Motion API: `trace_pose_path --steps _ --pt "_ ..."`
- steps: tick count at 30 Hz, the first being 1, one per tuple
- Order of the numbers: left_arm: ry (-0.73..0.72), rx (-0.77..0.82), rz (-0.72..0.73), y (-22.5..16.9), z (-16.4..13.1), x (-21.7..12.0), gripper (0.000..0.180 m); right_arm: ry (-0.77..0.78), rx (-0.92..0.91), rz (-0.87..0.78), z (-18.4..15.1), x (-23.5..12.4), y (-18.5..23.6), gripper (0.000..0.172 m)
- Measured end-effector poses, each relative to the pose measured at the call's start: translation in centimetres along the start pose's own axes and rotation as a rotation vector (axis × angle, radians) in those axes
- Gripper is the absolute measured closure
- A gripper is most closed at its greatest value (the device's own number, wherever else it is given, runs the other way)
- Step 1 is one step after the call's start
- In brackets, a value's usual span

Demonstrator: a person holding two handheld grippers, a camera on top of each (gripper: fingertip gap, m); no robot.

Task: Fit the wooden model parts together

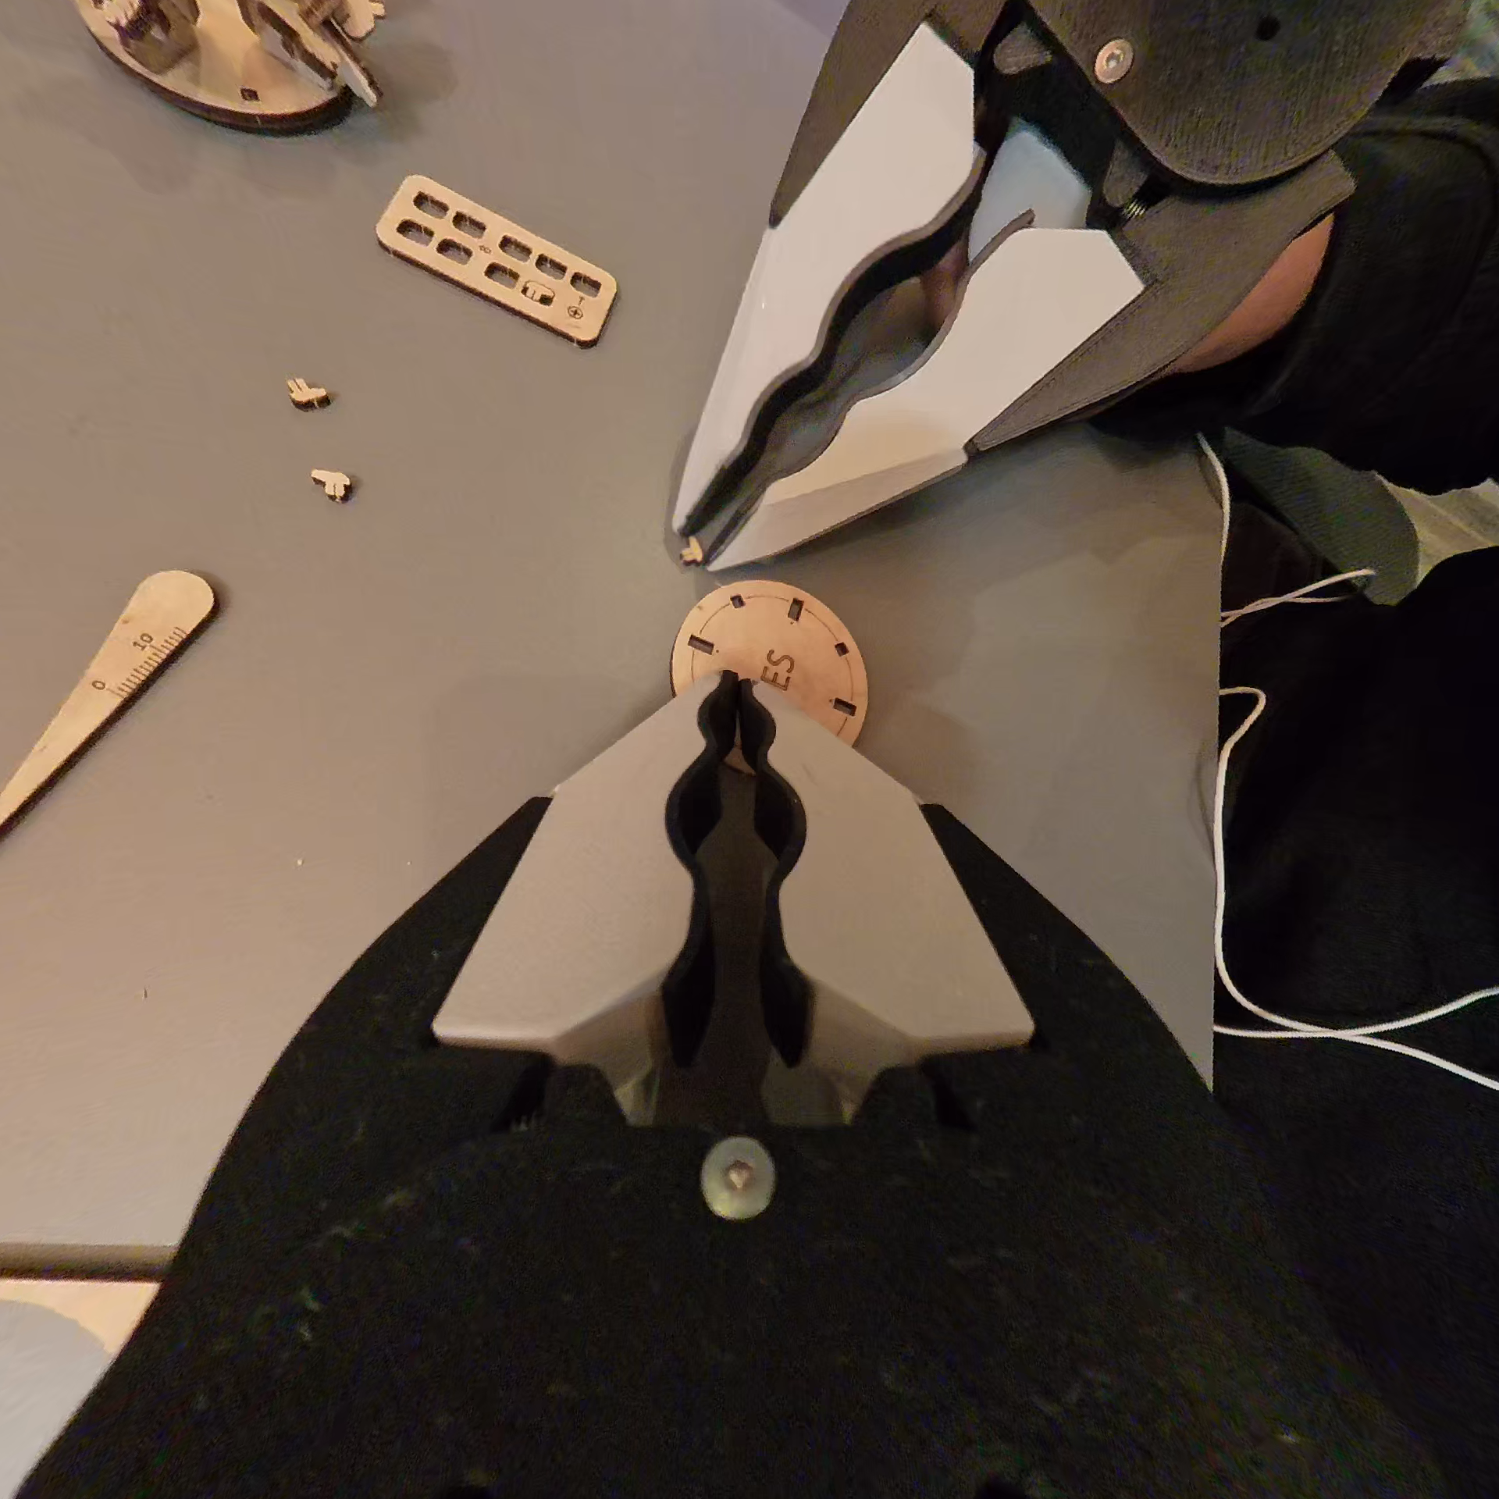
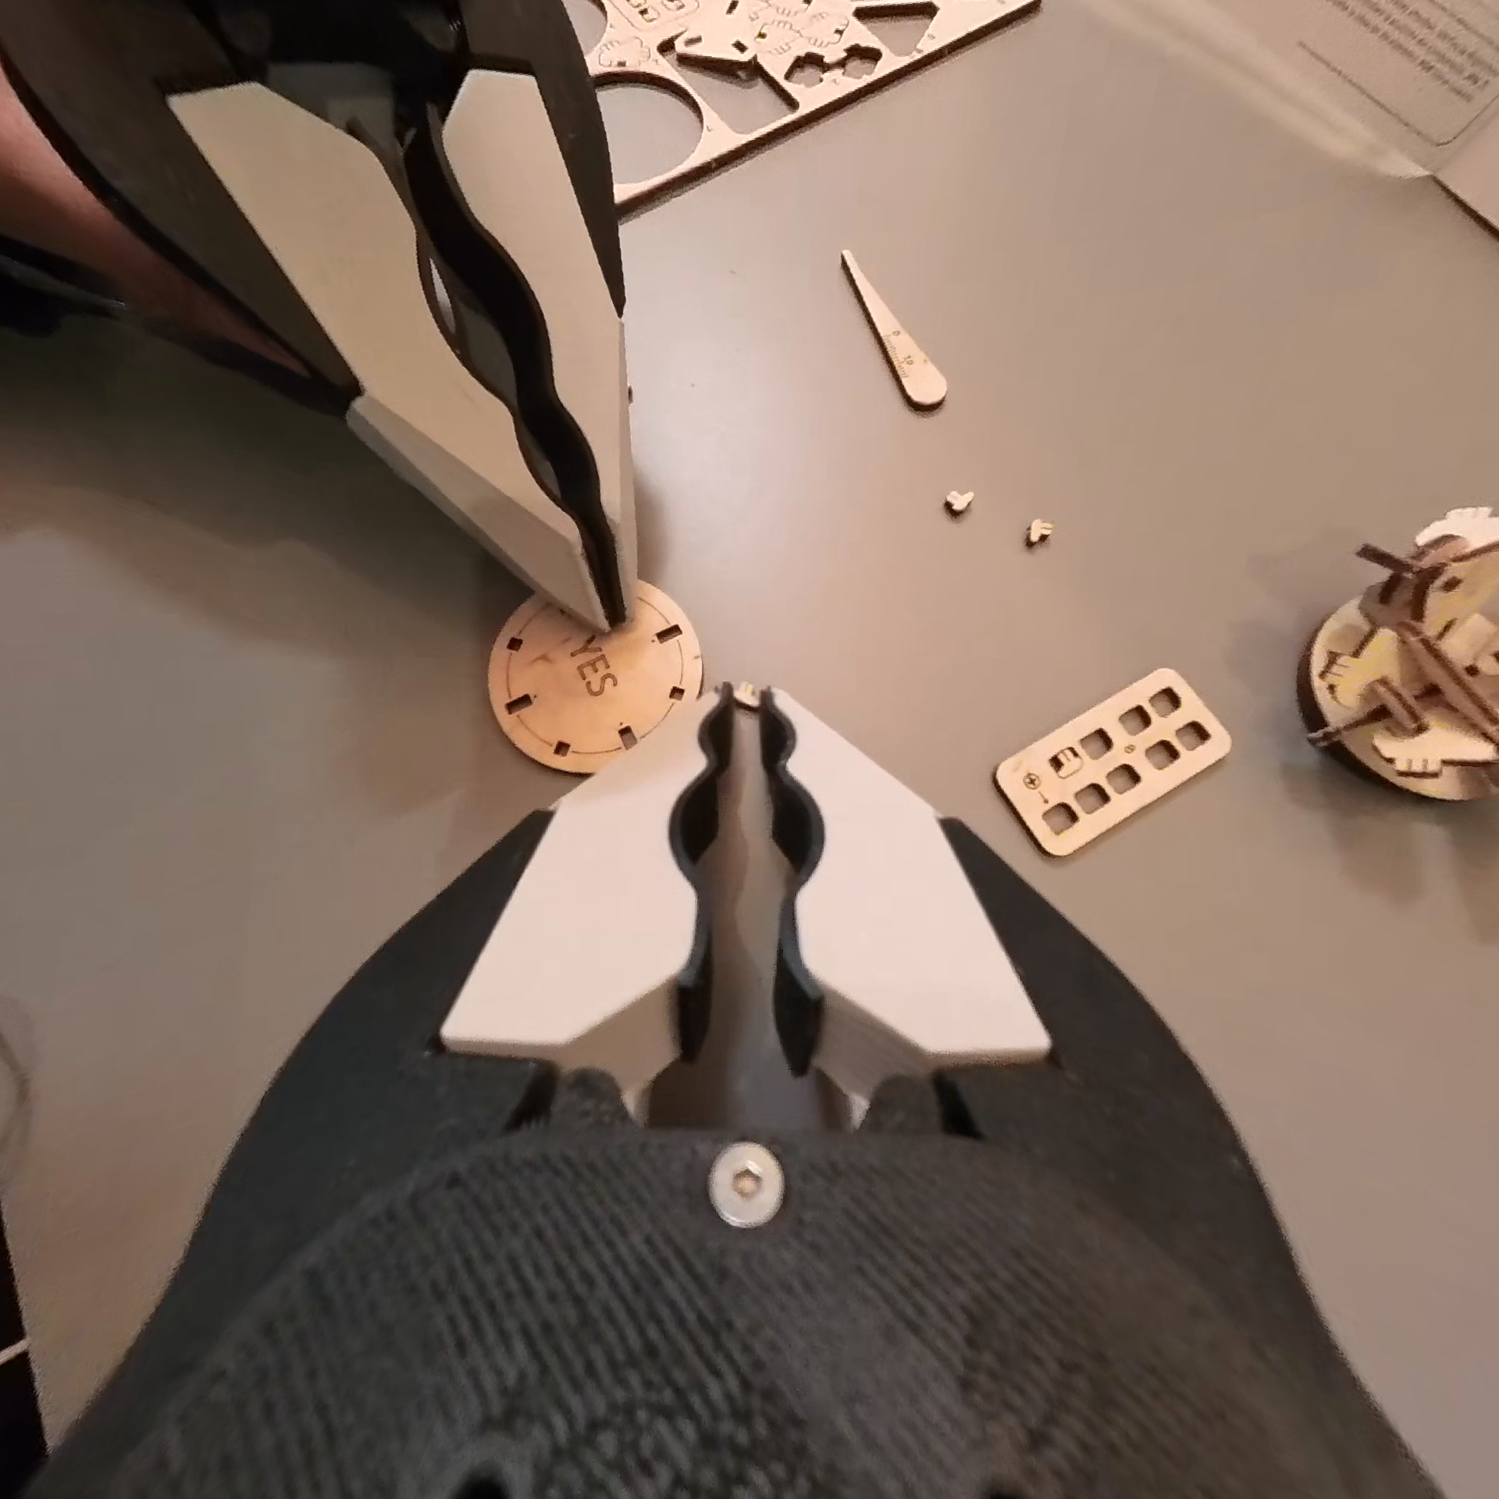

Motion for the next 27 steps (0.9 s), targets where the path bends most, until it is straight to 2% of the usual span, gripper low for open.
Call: trace_pose_path --steps 8,13,18,23,27 --pt "-0.219 -0.029 -0.041 0.4 0.7 -2.2 0.179 -0.035 0.002 0.016 0.2 -0.3 -0.1 0.168" --pt "-0.316 0.082 0.003 -0.4 1.3 -3.0 0.177 -0.217 0.215 0.249 1.3 -1.7 0.0 0.168" --pt "-0.366 0.173 -0.015 -1.6 1.6 -3.2 0.177 -0.362 0.437 0.501 1.7 -3.0 -0.5 0.169" --pt "-0.440 0.264 -0.070 -2.8 1.9 -3.8 0.164 -0.402 0.565 0.693 1.6 -3.3 -0.5 0.169" --pt "-0.465 0.311 -0.098 -3.5 1.9 -3.9 0.163 -0.386 0.601 0.760 1.4 -3.0 -0.3 0.169"
Point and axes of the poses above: each gripper's, where its closed fingertips meet, x out along the fingers, z out of its top, y = z × x across the jaws, the point moved 10 cm from there along -x, back along the fingers
